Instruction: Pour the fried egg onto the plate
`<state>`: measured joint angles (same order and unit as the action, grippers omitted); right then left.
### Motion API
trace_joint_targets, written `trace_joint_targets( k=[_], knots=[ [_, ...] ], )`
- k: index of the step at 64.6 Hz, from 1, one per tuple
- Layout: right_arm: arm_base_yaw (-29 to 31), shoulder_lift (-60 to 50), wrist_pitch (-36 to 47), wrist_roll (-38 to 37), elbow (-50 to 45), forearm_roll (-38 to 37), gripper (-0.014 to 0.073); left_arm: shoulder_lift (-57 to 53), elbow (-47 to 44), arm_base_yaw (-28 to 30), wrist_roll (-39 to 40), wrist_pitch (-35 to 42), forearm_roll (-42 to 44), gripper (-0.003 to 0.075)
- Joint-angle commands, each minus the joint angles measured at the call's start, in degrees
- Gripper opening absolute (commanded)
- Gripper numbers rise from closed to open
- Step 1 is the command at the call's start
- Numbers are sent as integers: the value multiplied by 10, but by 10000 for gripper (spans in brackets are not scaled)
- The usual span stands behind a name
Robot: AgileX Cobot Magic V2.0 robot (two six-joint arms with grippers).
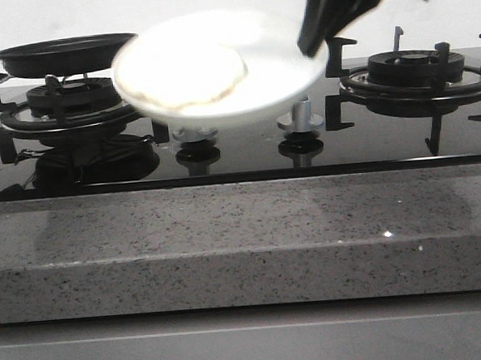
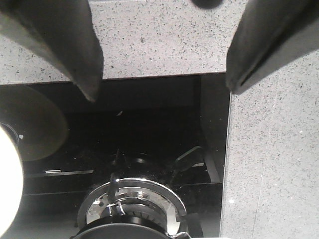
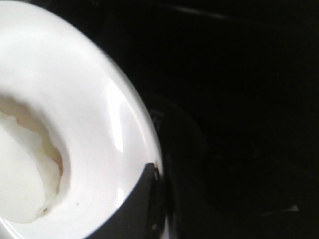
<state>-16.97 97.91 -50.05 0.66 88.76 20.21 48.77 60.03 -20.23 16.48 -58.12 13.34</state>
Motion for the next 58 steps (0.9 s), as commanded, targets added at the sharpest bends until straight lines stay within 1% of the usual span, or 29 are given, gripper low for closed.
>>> trace_joint_targets(
  k=[1,16,27,41,48,52,58],
  knots=[
    [12,-17,36,-29,64,16,-68,-1,15,-6,7,32,6,502],
    [42,61,-25,-116,181,15,-68,-1,15,-6,7,32,6,502],
    [47,118,-53,-174,230,-2,-68,-1,15,-6,7,32,6,502],
    [47,152,-71,-219,237,-44,-68,-1,15,-6,7,32,6,502],
    [47,160,-79,-226,237,-53,-62,-1,15,-6,7,32,6,502],
    [47,161,-82,-226,237,-53,-36,-1,15,-6,7,32,6,502],
    [47,161,-83,-226,237,-52,76,-1,15,-6,7,32,6,502]
  ],
)
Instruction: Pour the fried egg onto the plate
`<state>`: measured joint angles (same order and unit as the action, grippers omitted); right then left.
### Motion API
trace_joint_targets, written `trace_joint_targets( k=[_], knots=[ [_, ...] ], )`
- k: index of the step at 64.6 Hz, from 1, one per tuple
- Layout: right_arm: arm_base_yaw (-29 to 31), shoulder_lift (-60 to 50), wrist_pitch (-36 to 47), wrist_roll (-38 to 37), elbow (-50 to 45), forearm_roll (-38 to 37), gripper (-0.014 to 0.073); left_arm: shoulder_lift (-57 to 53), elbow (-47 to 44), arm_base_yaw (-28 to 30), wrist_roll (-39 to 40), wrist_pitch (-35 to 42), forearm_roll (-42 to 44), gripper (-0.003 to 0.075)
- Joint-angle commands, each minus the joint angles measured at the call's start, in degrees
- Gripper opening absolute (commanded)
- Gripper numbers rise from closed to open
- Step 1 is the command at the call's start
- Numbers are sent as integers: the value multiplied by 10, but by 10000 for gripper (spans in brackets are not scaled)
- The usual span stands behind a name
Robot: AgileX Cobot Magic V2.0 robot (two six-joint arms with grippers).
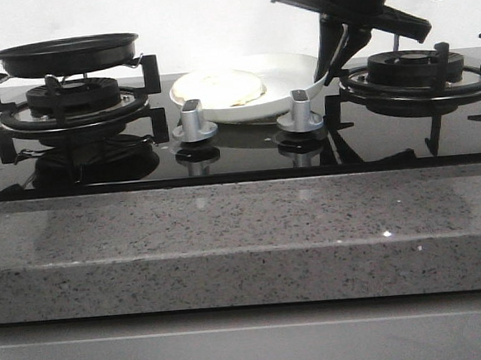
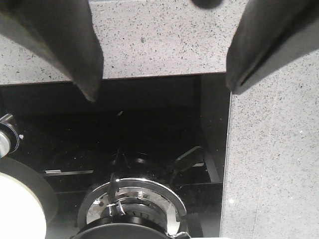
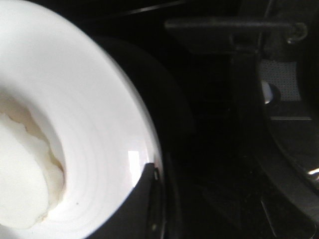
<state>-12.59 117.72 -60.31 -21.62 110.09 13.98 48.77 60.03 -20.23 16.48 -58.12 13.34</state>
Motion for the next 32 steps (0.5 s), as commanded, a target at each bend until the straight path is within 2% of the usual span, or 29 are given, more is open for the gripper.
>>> trace_joint_targets(
  k=[1,6,11,21,32],
  knots=[
    [3,-37,20,-3,23,11,98,-1,15,-6,7,32,6,502],
    [3,-38,21,-3,25,13,217,-1,15,-6,7,32,6,502],
    [3,-38,17,-3,35,13,299,-1,15,-6,7,32,6,502],
    [3,-44,-19,0,76,12,318,-1,15,-6,7,32,6,502],
    [1,-109,-23,60,77,-4,318,-1,15,-6,7,32,6,502]
  ],
)
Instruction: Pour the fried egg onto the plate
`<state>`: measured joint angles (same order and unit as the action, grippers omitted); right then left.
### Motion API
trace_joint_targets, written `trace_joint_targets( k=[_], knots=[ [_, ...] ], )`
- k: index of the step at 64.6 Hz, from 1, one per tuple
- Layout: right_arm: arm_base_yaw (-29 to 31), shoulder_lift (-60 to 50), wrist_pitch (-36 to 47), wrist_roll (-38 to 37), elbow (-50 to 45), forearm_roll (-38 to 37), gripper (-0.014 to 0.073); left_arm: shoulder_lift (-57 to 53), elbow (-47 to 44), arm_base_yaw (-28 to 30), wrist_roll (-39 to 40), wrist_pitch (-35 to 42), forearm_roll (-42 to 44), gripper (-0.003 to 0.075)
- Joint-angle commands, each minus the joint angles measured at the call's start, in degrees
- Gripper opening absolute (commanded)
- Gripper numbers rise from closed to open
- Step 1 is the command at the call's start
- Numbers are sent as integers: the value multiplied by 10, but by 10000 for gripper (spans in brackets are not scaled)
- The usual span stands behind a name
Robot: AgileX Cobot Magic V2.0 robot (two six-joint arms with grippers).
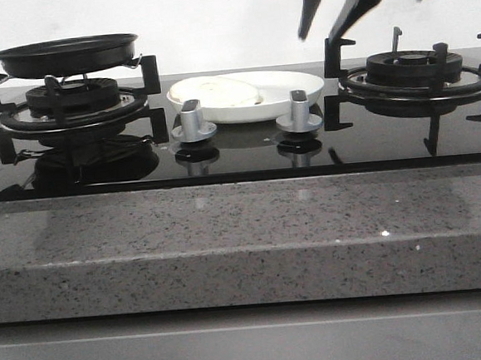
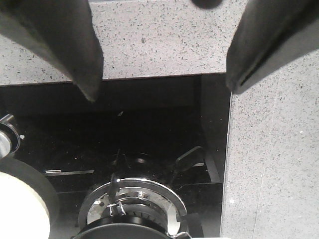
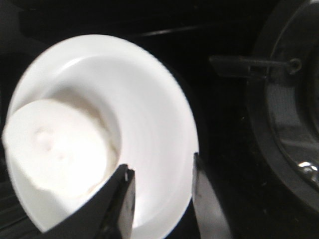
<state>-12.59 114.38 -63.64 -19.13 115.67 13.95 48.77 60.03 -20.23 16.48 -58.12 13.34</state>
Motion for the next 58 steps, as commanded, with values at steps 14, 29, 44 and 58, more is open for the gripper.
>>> trace_joint_targets(
  k=[14,29,44,58],
  knots=[
    [-5,-235,45,103,-89,-37,318,-1,15,-6,7,32,6,503],
    [-5,-429,114,178,-297,-63,318,-1,15,-6,7,32,6,502],
    [-5,-602,147,184,-478,-119,318,-1,15,-6,7,32,6,502],
    [-5,-734,147,184,-630,-129,318,-1,15,-6,7,42,6,502]
  ],
)
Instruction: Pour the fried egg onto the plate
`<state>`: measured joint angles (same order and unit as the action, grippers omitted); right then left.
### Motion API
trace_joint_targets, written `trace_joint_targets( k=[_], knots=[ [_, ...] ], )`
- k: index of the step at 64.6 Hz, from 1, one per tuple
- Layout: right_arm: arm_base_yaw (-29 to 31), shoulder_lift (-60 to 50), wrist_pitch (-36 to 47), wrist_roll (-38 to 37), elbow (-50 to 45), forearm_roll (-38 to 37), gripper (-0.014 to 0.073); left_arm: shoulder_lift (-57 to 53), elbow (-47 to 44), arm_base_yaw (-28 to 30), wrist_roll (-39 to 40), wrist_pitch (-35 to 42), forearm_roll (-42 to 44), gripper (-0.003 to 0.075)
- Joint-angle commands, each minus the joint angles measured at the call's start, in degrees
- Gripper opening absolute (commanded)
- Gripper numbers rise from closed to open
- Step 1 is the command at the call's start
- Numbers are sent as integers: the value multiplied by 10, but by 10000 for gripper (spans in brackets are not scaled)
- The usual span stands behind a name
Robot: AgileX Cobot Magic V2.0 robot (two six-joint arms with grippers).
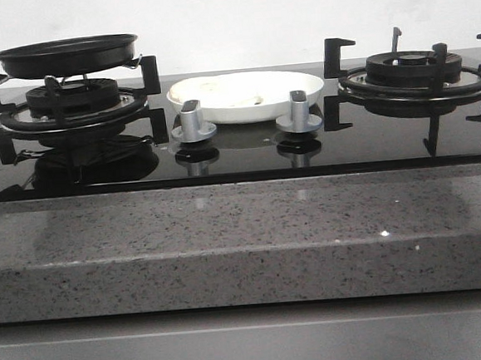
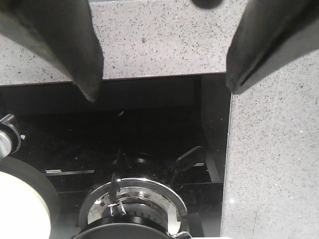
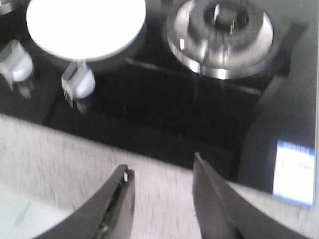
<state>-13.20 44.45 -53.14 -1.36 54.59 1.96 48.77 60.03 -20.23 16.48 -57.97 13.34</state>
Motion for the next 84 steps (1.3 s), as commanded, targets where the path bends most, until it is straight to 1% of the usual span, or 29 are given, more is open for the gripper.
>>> trace_joint_targets(
  k=[1,7,12,16,19,21,24,28,34,36,78,84],
  knots=[
    [1,-41,42,6,-26,-9,318,-1,15,-6,7,40,6,502],
    [1,-82,41,6,-65,-9,318,-1,15,-6,7,39,6,497],
    [1,-109,40,6,-88,-9,286,-1,15,-6,7,39,6,455],
    [1,-124,40,6,-102,-9,227,-1,15,-6,7,39,6,389],
    [1,-135,40,6,-113,-9,157,-1,15,-6,7,39,6,327],
    [1,-141,39,6,-119,-9,122,-1,15,-6,7,39,6,290],
    [1,-146,39,6,-124,-9,70,-1,15,-6,7,39,6,214],
    [1,-148,38,6,-130,-9,-5,-1,15,-6,7,39,6,139],
    [1,-149,38,6,-135,-9,-74,-1,15,-6,7,39,6,17],
    [1,-149,39,6,-136,-9,-68,-1,15,-6,7,39,6,-14],
    [1,-149,31,6,-137,-9,-68,-1,13,-6,7,44,0,-19],
    [1,-149,31,6,-137,-9,-68,-17,-7,8,7,65,6,-19]
  ],
)
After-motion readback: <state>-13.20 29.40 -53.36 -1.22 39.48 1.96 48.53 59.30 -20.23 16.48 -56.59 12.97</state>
